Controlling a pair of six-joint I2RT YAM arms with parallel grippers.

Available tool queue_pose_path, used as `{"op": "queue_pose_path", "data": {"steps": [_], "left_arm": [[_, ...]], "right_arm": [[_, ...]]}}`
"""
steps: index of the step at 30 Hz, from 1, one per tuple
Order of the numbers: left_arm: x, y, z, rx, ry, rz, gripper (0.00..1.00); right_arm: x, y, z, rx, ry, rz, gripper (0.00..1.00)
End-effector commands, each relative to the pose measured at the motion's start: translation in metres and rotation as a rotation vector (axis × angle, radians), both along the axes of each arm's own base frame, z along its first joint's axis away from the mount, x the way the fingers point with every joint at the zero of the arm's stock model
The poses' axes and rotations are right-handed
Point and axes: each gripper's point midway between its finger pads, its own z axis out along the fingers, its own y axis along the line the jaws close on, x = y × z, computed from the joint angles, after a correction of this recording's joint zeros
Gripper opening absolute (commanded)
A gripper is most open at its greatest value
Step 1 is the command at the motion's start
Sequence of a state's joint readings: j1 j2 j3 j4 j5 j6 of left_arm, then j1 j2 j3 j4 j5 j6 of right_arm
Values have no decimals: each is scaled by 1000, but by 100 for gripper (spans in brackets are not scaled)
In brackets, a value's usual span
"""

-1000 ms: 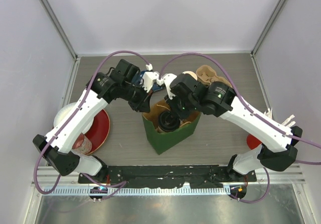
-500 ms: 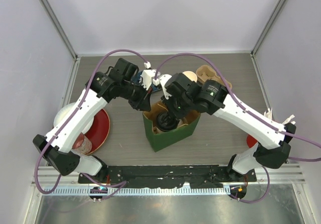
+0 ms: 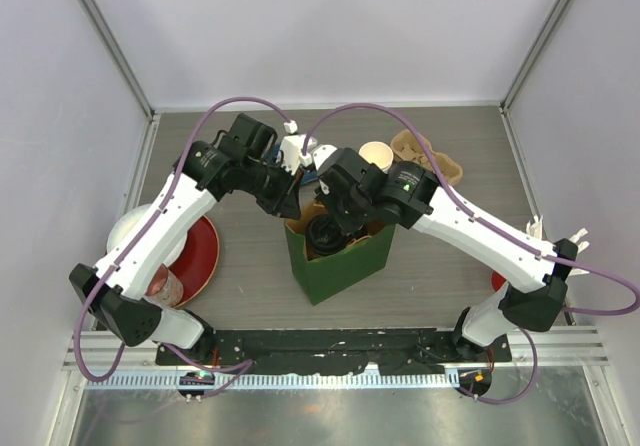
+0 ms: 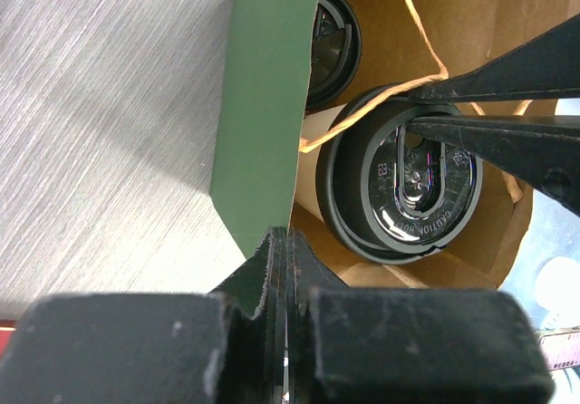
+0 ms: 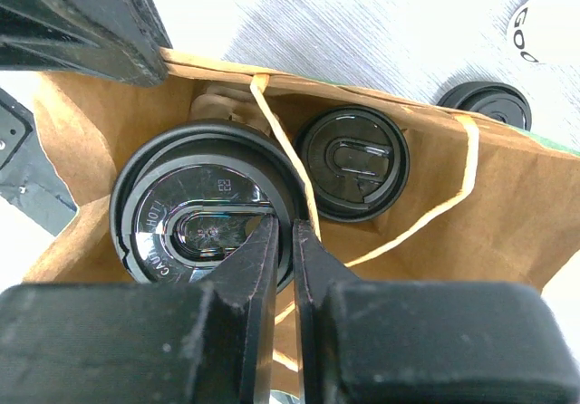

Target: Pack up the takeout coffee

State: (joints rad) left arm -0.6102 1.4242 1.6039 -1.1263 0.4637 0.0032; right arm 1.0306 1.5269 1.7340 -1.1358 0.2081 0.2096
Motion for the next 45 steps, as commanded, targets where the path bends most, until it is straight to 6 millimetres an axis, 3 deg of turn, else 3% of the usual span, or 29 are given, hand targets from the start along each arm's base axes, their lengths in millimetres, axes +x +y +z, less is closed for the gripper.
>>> {"op": "queue_pose_path", "data": {"steps": [1, 7, 16, 22, 25, 31, 39, 45], "left_arm": [[-7, -19, 18, -80, -50, -111, 0], [-7, -20, 19, -84, -42, -111, 0], [-7, -19, 22, -80, -55, -113, 0], [-7, -18, 27, -86, -66, -115, 0], [-6, -18, 27, -83, -70, -108, 0], [1, -17, 32, -84, -95, -68, 0], [16, -16, 33, -66, -110, 22, 0], [33, -6, 39, -24, -177, 121, 0]], "right_arm": [[4, 33, 11, 115, -30, 63, 1], [0, 41, -17, 58, 16, 80, 1], [1, 19, -56, -70, 36, 30, 1], [-1, 11, -71, -113, 58, 27, 1], [-6, 12, -68, -96, 79, 44, 1], [-9, 7, -42, -48, 43, 32, 1], [-31, 18, -34, -54, 67, 161, 1], [-43, 4, -32, -88, 104, 203, 1]]}}
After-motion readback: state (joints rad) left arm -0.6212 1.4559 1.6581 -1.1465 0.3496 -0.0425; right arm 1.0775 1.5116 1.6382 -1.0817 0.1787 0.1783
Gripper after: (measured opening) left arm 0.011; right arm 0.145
